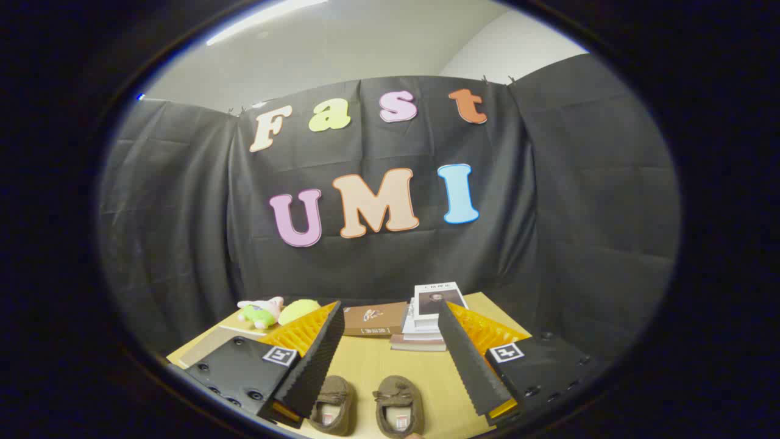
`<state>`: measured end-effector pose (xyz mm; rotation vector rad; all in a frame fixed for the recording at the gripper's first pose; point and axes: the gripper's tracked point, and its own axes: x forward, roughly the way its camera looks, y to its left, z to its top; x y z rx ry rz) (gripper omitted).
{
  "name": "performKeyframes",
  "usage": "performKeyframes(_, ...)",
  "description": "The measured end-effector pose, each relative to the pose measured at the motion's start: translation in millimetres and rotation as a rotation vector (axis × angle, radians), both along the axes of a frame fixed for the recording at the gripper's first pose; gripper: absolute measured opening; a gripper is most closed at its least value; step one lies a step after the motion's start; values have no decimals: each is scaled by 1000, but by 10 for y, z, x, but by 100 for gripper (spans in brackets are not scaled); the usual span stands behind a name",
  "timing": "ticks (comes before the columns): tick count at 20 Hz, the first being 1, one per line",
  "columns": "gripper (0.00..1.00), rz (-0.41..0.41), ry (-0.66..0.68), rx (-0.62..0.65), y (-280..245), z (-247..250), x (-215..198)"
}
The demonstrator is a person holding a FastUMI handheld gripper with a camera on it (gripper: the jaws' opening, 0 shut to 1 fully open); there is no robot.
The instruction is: Open the storage box then place both shoes into the box .Put the left shoe in first, then the right shoe, with the right side of both shoes facing outward in a uniform manner.
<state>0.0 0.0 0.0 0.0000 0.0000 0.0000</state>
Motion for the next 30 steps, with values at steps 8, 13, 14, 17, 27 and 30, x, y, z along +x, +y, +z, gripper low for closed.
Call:
performKeyframes(8,98,16,20,-38,69,-34,108)
performKeyframes(13,98,52,51,-58,173,-67,240)
performKeyframes(14,98,59,54,-61,189,-51,263)
performKeyframes(17,98,83,67,-46,253,-49,340)
performKeyframes(27,98,178,234,69,623,-575,421)
performKeyframes(30,98,257,382,169,941,-996,285)
